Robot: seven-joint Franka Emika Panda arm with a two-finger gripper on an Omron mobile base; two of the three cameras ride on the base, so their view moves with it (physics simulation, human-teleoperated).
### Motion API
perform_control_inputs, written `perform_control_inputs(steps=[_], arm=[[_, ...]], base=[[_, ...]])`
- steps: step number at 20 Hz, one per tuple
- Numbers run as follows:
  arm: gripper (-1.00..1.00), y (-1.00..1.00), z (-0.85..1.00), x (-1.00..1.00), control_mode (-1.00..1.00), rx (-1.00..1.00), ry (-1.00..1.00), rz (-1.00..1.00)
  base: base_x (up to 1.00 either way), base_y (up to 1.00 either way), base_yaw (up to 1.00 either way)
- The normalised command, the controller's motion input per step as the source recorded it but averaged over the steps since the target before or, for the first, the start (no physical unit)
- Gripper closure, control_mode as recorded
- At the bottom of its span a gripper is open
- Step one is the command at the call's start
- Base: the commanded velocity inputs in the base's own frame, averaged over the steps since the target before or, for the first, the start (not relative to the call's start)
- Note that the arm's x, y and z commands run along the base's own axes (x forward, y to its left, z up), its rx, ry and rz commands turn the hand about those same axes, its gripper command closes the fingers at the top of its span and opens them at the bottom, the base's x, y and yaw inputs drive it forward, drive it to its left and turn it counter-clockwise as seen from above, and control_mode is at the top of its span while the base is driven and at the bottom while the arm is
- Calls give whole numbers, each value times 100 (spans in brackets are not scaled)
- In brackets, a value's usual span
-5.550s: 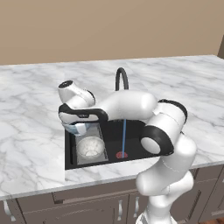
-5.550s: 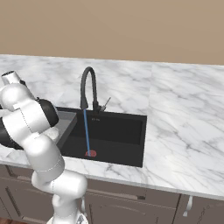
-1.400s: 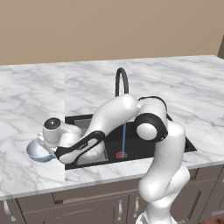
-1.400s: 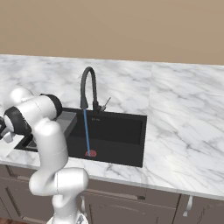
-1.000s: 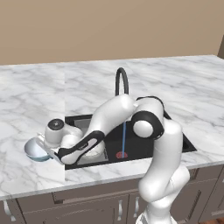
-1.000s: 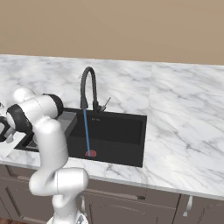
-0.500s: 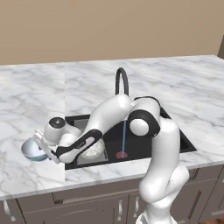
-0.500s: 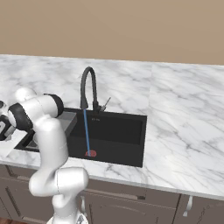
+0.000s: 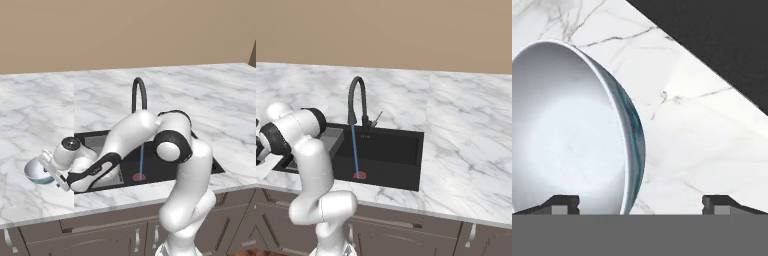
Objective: Rinse each bowl for a few seconds and place them down in the sink or on the counter.
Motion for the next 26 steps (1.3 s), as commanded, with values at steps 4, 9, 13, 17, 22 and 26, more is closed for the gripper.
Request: perform_control_inputs(steps=[4,9,13,17,22,26], arm=[[-100,-11,69,-20,-100,0,3,-1],[-100,-12,86,-12,-100,0,5,0],[-100,-11,94,-7,-100,0,6,-1],[-100,-15,99,-16,-100,0,4,0],[-100,-18,100,-28,-100,0,1,0],[-100,-47,98,-38,-100,-5,0,3]], base=[[0,0,0],[0,0,0],[0,0,0],[0,0,0],[0,0,0],[0,0,0]])
